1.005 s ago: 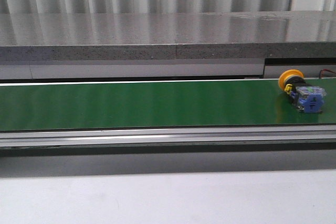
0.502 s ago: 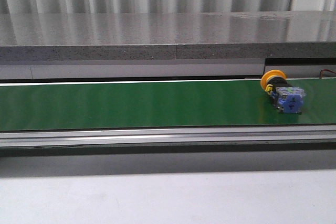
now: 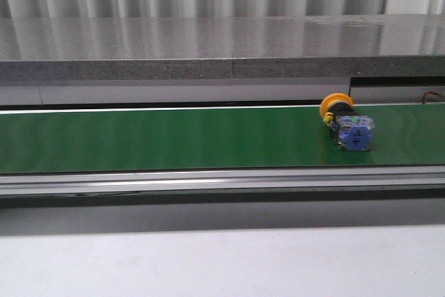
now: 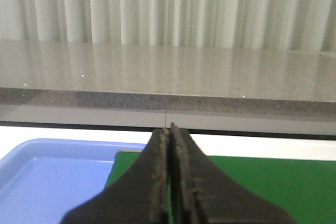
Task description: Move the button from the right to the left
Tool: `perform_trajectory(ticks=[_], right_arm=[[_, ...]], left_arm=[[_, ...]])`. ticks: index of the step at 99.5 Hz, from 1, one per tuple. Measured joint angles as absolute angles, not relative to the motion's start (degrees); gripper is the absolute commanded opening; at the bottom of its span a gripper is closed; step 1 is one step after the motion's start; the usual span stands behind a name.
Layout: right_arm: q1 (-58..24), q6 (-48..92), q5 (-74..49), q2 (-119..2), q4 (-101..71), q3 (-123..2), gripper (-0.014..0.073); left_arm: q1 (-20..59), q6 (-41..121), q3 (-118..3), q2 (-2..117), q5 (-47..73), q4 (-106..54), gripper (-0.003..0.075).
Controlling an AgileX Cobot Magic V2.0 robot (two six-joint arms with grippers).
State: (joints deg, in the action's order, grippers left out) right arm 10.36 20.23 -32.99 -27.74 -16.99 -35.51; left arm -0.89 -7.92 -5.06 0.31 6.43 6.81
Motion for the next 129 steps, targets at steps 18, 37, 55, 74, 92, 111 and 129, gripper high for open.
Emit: perform_trajectory(ticks=[18,37,55,74,92,111,129], right_arm=[[10.36,20.23,-32.99,-27.74,-16.99,-35.51,-0.0068],[10.36,20.23,-32.99,-27.74,-16.99,-35.51,-0.0068],[10.36,20.23,-33.08,-27.74,-16.99,-35.51,-0.0068],[10.36,20.23,-33.08,-27.74,-16.99,-35.51,-0.0068],[10.36,20.23,-33.08,-27.74,-16.99,-35.51,-0.0068],[10.36,20.23,-33.08,-27.74,-16.9,-35.51,-0.0068],[10.36,20.23,-33.08,-27.74,-16.9,-35.51,-0.0068]], left_arm=[[-0.89,-7.92,-16.38,8.55,13.31,6.81,-0.002],[-0.89,-7.92,-31.29,22.03,29.79,6.81,-0.002],[-0.89,-7.92,-41.22,32.88,39.24,6.61,-0.002],[-0.89,-7.92,-43.2,39.02,41.31,6.17,-0.002],[-0.89,-7.92,-43.2,41.71,41.96,6.0,0.0043],[-0.89,-7.92,-43.24,42.17,42.23,5.88,0.0489],[-0.89,-7.81,-43.24,42.17,42.12,6.89,0.0711]])
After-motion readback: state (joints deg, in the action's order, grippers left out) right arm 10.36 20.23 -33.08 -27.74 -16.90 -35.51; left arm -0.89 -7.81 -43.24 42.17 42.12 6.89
